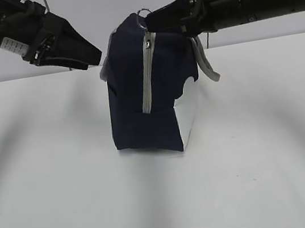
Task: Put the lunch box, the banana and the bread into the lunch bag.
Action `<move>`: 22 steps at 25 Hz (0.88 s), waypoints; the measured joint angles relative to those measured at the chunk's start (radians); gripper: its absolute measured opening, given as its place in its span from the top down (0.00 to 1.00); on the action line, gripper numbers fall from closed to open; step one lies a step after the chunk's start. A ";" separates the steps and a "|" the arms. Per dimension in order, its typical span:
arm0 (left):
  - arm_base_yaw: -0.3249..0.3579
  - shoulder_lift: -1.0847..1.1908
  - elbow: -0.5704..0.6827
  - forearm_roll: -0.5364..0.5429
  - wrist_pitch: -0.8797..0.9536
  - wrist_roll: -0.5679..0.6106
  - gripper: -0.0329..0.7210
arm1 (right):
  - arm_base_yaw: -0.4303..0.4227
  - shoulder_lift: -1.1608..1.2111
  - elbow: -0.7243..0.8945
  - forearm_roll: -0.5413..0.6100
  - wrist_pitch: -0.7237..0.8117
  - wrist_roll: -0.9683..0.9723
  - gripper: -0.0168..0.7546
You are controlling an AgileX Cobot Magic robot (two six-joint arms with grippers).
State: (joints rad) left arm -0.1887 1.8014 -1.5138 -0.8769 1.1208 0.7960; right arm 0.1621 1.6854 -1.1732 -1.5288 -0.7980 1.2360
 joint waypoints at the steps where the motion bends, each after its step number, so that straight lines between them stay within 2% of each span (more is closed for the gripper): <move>1: 0.000 0.000 0.000 -0.002 0.000 0.009 0.47 | 0.000 0.000 -0.012 0.000 -0.001 0.002 1.00; 9: 0.000 0.000 0.000 -0.028 -0.013 0.061 0.48 | -0.001 0.019 -0.091 -0.004 0.016 0.044 1.00; 22: 0.000 0.028 0.000 -0.047 -0.017 0.074 0.48 | -0.001 0.110 -0.163 -0.009 0.005 0.095 1.00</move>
State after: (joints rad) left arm -0.1887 1.8295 -1.5138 -0.9238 1.1035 0.8704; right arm 0.1611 1.7955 -1.3362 -1.5378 -0.7930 1.3307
